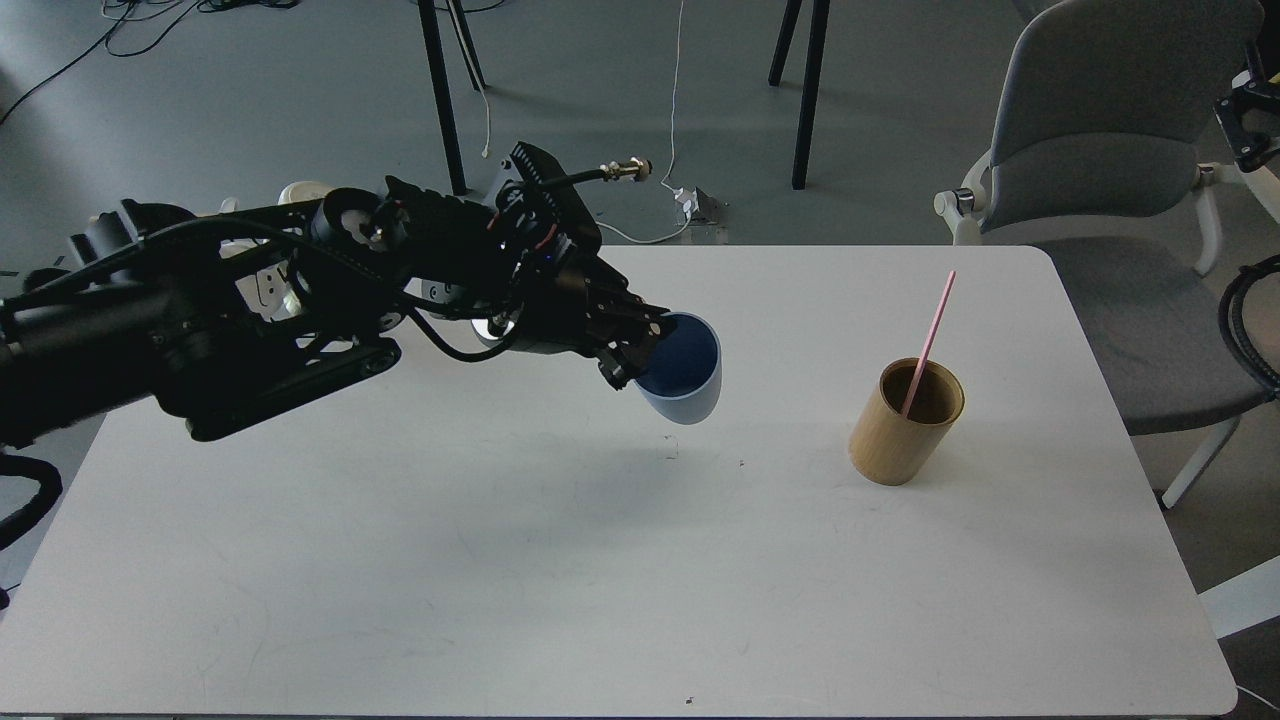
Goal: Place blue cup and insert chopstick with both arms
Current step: 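Lift the blue cup and carry it toward the table center, then set the blue cup upright, open the left gripper, withdraw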
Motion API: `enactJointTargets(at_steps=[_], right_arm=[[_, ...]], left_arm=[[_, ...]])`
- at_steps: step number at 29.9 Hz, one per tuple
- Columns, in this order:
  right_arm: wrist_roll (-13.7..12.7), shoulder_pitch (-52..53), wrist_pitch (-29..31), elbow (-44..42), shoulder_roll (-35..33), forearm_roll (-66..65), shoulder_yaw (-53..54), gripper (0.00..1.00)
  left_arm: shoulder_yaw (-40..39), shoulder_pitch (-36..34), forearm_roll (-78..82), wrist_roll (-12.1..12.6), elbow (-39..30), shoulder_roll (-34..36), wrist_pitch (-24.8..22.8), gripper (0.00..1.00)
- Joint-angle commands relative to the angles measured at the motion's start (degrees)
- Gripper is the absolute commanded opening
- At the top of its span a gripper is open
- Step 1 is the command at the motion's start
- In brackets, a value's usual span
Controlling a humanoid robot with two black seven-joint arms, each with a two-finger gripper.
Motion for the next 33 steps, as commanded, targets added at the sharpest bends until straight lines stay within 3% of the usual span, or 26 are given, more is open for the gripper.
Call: enactJointTargets(at_steps=[1,6,11,15,33], right_arm=[[0.3,-0.7,0.0,-0.3,-0.4,0.0,0.1,1.00],[0.3,-1.2,0.0,-2.0,-0.4,0.0,0.1,1.00],[0.4,-1.7,0.0,-1.9,-1.0,0.0,0.2,1.00],[0.5,-1.8,0.0,-2.0,-1.0,0.0,0.3,1.00],[0.5,-2.5,0.0,-1.8,-1.0,0.0,0.8,1.00]], left_arm=[[2.6,0.2,1.3,0.0,2.7,-7.6,0.0,0.03],[3.9,1.6,1.3,-0.1,7.1,-11.0,0.0,0.04],[8.0,2.5,1.0,-0.6,7.3,-9.8,0.0,0.04],[8.0,4.6,0.8,-0.4,7.5,-7.2,0.0,0.05],[7.5,5.8,0.6,-0.1,9.9,-7.7,0.0,0.10]])
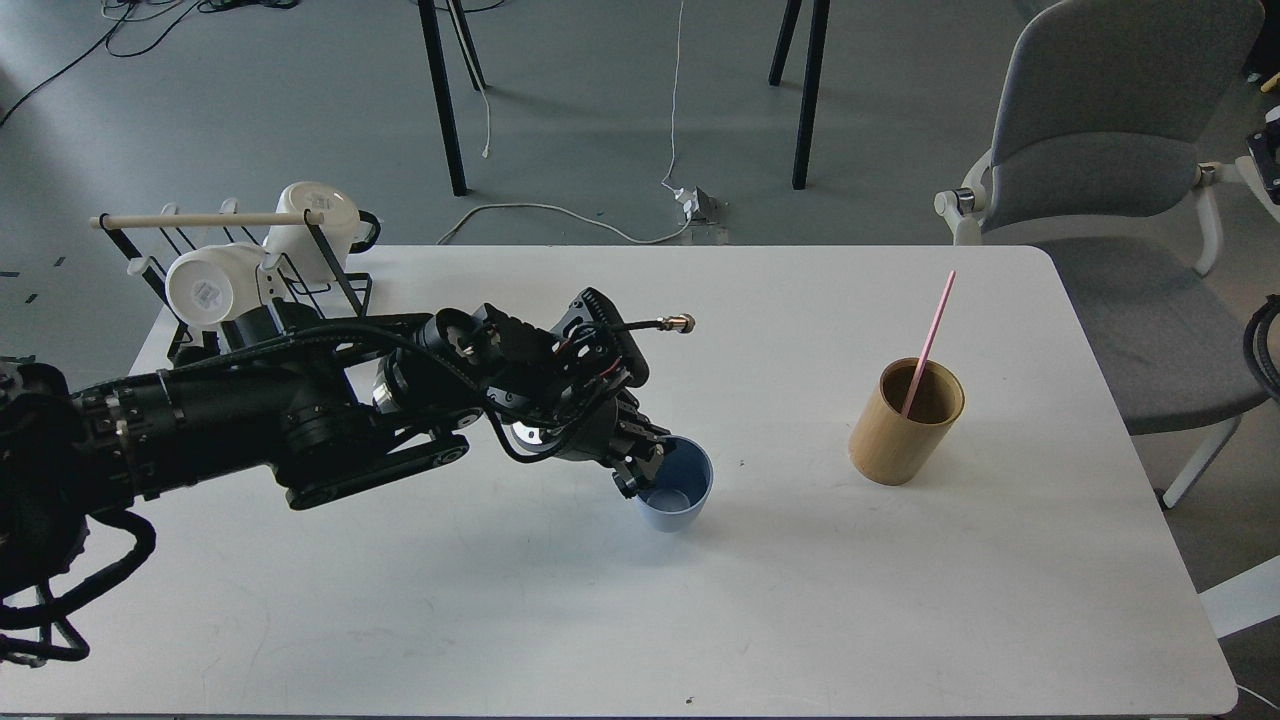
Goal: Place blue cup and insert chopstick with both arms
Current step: 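Set the blue cup upright, open the left gripper, withdraw, then retract the left arm and move the right gripper toward the tan cup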
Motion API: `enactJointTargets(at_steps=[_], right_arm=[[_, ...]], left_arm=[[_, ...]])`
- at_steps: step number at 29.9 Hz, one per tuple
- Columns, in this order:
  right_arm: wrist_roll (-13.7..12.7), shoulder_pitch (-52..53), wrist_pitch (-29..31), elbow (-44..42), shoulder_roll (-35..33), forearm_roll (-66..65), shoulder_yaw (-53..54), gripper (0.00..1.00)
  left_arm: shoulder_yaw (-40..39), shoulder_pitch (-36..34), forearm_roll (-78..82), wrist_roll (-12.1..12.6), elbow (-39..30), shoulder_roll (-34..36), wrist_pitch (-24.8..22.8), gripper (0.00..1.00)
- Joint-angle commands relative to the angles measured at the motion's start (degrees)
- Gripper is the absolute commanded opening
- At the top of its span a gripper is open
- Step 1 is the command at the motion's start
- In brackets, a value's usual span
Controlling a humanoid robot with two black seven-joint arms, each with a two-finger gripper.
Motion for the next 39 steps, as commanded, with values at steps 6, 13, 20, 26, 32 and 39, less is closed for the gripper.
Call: enactJointTargets(at_steps=[6,13,20,26,32,39], right_arm=[[0.0,0.0,0.0,-0.1,-0.1,0.0,0.1,1.00],[0.0,-0.1,0.0,-0.1,-0.5,0.0,0.1,1.00],[-0.1,-0.3,0.0,0.1,-1.6,0.0,0.0,1.00],[-0.5,-1.5,0.0,0.8,-3.6,0.0,-0.8,1.00],[-0.5,-2.5,0.0,3.7,-9.5,-1.3,-7.4,1.00],[-0.5,2.7,0.0,6.7,-14.4,-10.5,-18.7,1.00]], left_arm=[[0.1,0.3,0.0,0.0,0.1,0.4,0.0,0.12],[-0.1,0.3,0.0,-0.2,0.1,0.3,0.0,0.18],[-7.0,-0.2,-3.2,-0.5,-0.7,1.6,0.0,0.66],[-15.4,-0.3,-15.4,-0.8,-1.7,6.9,0.0,0.87],[-30.3,5.1,-45.3,-0.6,1.0,8.6,0.0,0.99],[-34.9,8.1,-77.2,-0.9,9.7,7.0,0.0,0.99]])
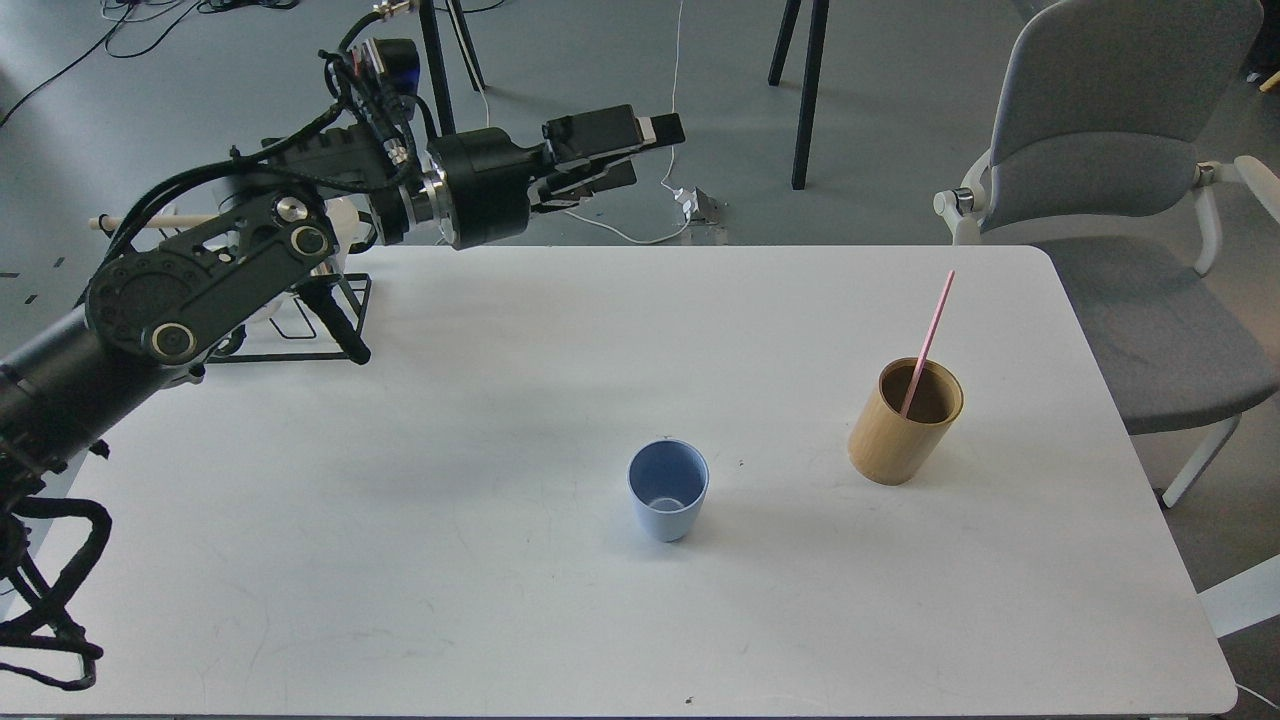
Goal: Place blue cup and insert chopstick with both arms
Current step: 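Retract the left arm and move the right gripper toward the tan cup, then grasp the red straw in the tan cup with the right gripper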
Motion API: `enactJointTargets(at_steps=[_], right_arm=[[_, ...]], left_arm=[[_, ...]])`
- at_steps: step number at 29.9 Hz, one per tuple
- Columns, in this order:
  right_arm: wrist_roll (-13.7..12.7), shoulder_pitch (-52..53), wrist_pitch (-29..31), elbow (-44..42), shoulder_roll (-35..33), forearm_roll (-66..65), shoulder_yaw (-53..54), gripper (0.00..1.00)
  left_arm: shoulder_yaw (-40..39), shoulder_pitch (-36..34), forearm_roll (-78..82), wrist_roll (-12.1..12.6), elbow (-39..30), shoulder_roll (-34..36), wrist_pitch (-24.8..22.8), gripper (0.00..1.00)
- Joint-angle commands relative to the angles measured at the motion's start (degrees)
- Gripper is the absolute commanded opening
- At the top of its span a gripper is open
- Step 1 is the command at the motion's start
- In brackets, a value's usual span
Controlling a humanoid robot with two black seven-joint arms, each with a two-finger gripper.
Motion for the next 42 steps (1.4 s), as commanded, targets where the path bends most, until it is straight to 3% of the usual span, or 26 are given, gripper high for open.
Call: enactJointTargets(at_steps=[1,3,7,14,22,31,42], right_arm=[[0.0,3.9,0.0,2.7,-1.7,-7.9,-3.6,1.00],[0.0,5.5,0.0,5.5,-1.8,-13.6,-4.5,1.00],[-0.8,6.0,-6.5,14.7,-2.1,-26.2,-4.8,1.00],[-7.7,6.1,-12.2,28.1,-3.1,-43.5,-4.9,1.00],[-7.3,6.1,-12.2,41.1,-5.3,-78.8,-12.4,0.99],[-7.1,5.9,-12.2,42.0,-6.1,-88.8,-22.4,0.98],[-7.4,5.0,-12.4,39.9,-3.7,-92.8,-24.8,0.80]], left_arm=[[-2.0,0.6,-16.7,-0.2,3.9,-1.1,0.0,0.99],[-4.1,0.6,-26.3,-0.2,7.8,-2.1,0.0,0.99],[-8.8,0.2,-42.5,-0.1,13.0,-2.4,0.0,0.99],[-12.5,0.6,-51.1,-0.1,21.4,-0.9,0.0,0.99],[-12.7,3.0,-51.6,-0.2,23.2,-1.4,0.0,0.99],[-12.7,3.3,-52.1,-1.6,22.8,-1.7,0.0,0.99],[-12.7,3.5,-52.2,-1.6,22.4,-1.7,0.0,0.99]])
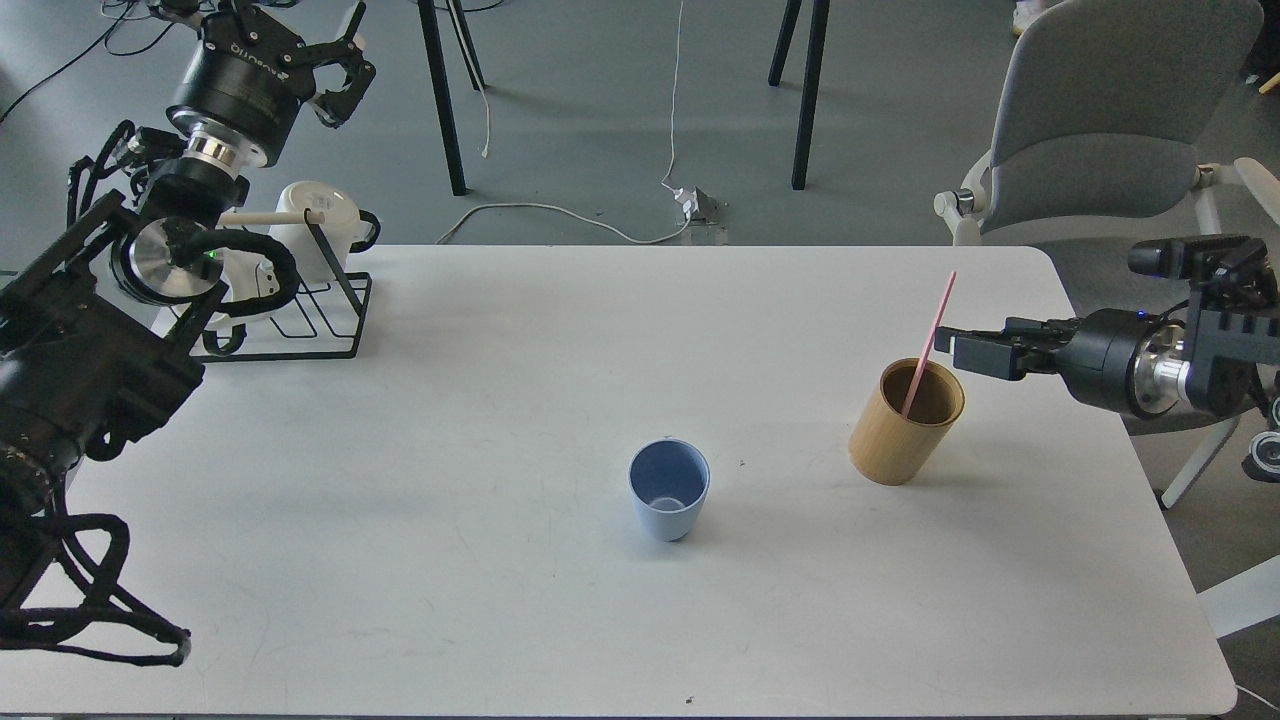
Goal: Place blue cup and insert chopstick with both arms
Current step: 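Grasp the red straw in the tan cup with the right gripper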
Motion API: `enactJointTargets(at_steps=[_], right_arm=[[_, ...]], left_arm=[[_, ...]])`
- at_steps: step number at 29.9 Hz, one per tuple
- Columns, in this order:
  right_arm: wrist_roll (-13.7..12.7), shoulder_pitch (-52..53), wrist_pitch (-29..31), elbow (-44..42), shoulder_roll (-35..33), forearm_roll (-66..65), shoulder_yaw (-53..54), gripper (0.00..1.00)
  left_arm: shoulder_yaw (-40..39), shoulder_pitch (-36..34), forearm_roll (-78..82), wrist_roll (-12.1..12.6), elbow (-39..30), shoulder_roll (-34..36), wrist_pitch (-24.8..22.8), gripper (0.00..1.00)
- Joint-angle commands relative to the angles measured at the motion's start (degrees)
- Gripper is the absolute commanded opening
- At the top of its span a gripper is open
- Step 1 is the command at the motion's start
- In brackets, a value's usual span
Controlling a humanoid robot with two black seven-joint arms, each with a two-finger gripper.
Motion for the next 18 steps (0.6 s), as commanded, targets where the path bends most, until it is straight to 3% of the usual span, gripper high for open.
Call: enactJointTargets(at_steps=[1,15,18], right_arm=[[-0.1,0.1,0.0,-1.4,2.3,-0.2,-0.8,0.79],[-0.6,0.1,-1.9,-8.2,9.7,-6.1,-1.0,0.62],[-0.5,0.1,-2.7,-10.2,10.2,-6.2,-1.0,0.50]], left_arm=[[0.1,0.3,0.0,0.0,-0.1,-0.2,0.0,0.99],[0.2,0.9,0.1,0.0,0.0,-0.1,0.0,0.99],[0.2,0.9,0.1,0.0,0.1,-0.1,0.0,0.99]])
